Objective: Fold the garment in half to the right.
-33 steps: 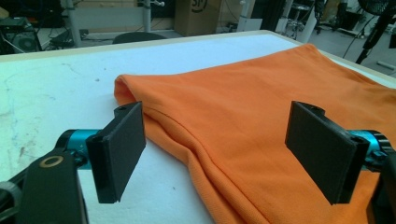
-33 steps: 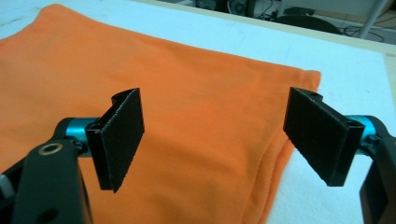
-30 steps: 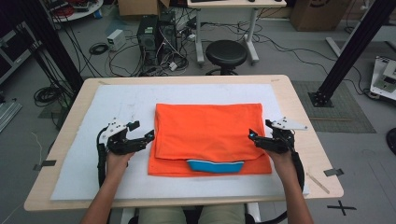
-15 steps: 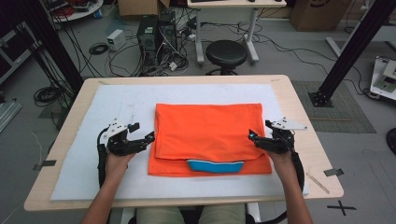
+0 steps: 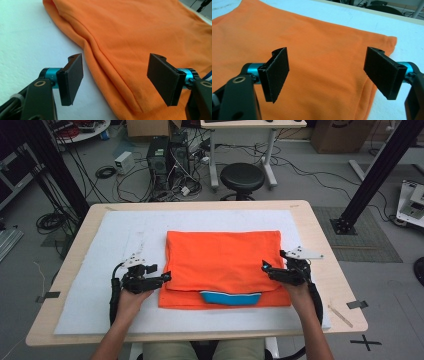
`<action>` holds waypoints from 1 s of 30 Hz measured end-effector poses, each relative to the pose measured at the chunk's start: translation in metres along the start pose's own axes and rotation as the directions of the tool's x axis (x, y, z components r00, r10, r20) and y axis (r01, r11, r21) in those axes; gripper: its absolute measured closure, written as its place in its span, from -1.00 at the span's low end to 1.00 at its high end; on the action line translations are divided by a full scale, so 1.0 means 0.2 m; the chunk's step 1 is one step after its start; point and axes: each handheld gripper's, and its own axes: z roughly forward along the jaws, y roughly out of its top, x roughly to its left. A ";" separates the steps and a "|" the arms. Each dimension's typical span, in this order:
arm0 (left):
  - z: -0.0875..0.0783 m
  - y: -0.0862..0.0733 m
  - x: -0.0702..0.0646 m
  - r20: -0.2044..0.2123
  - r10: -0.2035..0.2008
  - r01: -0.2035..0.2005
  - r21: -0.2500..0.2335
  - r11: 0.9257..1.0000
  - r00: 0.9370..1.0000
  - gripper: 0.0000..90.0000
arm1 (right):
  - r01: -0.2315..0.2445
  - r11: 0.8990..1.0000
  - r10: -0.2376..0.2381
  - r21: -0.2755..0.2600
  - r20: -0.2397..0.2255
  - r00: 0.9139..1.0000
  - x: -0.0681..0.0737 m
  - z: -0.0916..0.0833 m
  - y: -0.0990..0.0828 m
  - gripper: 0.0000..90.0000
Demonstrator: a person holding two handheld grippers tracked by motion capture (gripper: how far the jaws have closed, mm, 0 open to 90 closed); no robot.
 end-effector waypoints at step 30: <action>0.03 -0.07 -0.13 -0.044 0.084 -0.077 0.134 0.988 0.996 0.66 | 0.072 0.996 -0.064 0.043 -0.163 0.985 0.25 0.19 0.13 -0.42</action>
